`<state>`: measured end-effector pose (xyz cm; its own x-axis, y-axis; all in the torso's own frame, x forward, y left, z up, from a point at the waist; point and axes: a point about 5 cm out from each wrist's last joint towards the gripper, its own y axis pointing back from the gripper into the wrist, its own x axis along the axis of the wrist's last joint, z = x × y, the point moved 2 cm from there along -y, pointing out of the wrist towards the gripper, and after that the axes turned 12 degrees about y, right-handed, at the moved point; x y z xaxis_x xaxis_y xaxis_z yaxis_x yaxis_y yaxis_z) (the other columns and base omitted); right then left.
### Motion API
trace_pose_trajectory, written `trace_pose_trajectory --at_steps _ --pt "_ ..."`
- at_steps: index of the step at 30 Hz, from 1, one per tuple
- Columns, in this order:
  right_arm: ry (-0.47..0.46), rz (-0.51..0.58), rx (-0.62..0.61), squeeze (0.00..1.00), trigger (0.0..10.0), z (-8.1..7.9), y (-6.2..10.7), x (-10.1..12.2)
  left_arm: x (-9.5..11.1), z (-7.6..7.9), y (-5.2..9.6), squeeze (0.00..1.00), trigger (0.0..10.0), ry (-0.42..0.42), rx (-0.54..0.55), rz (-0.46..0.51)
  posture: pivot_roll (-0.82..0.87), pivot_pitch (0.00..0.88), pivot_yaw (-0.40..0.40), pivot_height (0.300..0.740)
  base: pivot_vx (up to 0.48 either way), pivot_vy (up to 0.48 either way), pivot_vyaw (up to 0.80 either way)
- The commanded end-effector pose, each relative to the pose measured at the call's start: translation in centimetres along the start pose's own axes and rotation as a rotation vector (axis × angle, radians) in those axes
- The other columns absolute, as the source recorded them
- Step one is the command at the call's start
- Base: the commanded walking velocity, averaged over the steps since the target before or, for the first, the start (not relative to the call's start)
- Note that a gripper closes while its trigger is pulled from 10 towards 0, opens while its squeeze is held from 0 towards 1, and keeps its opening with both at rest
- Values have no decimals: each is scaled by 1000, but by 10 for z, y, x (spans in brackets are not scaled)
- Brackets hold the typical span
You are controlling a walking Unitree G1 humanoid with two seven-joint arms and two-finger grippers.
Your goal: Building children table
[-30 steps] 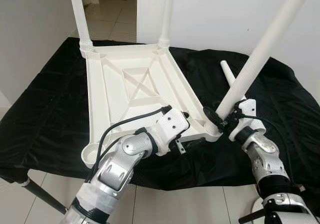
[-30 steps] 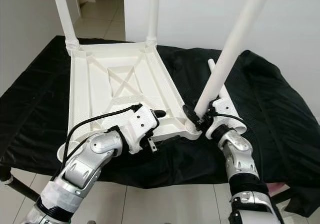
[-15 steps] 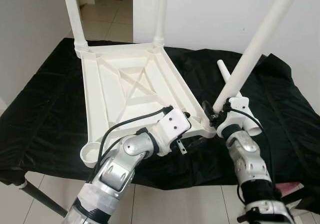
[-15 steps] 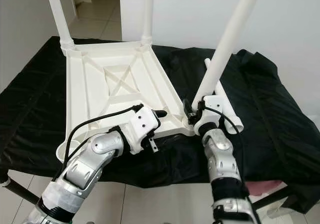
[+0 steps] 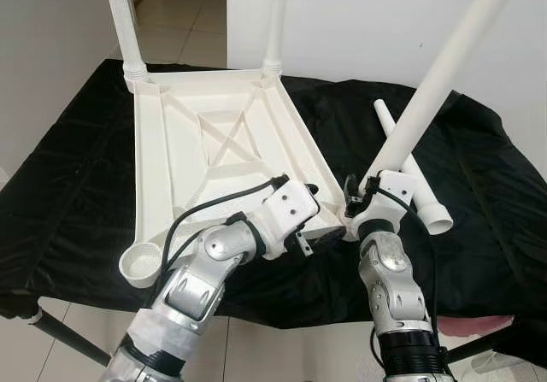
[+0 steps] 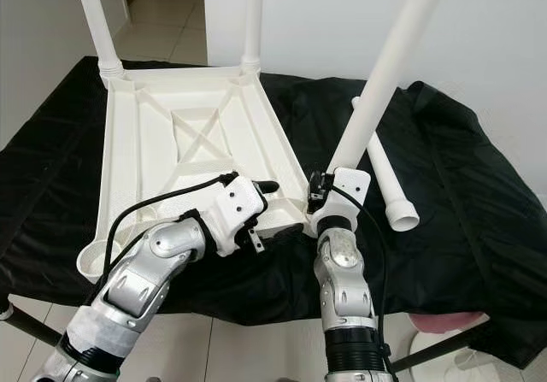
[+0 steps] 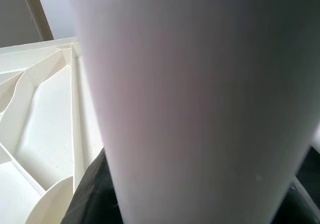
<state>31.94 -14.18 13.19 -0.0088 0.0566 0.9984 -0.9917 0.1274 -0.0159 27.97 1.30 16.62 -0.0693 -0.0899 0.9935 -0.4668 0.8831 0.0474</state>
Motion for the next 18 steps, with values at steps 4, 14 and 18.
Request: trace_pose_trajectory --at_steps 4,14,18 --pt "-31 -96 -7 933 10000 -3 10 -18 1 -10 2 0 10000 -23 67 5 -8 0 -74 740 0 0 0" --pt "8 -52 51 1000 10000 4 13 -16 -1 -4 6 0 10000 -21 0 5 -10 0 -75 740 0 0 0" --pt "16 -24 95 541 10000 6 12 -14 -1 -1 9 0 10000 -15 -43 13 -9 0 -77 740 0 0 0"
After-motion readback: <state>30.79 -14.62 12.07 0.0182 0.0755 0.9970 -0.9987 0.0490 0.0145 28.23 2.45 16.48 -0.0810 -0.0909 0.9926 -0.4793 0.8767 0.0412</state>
